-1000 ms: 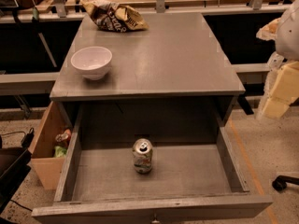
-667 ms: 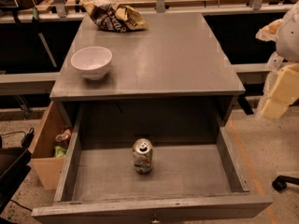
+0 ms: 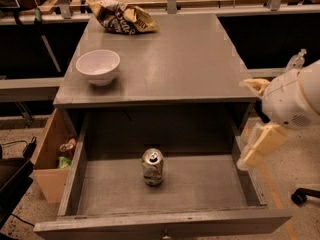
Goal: Pick 7up can from top drawer and place on counter
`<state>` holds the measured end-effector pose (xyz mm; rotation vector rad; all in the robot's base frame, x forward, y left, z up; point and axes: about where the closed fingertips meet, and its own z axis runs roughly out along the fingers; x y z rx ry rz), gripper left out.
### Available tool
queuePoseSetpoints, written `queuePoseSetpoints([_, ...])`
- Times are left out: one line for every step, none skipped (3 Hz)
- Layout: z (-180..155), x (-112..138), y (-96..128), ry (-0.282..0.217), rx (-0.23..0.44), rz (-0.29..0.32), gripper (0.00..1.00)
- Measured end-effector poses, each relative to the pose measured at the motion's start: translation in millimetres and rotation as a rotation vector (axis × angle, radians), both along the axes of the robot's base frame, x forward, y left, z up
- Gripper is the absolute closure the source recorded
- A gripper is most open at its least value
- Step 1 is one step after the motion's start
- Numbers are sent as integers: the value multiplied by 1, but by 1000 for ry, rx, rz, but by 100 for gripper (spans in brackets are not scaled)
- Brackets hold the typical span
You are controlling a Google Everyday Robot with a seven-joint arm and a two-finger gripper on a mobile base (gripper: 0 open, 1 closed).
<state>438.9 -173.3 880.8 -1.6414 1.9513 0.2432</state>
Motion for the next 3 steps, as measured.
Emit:
queuePoseSetpoints([-56, 3, 32, -36, 226, 36, 0])
queuePoseSetpoints([-65, 14, 76, -93, 461, 51, 0])
queuePoseSetpoints([-56, 14, 94, -90, 514, 71, 0])
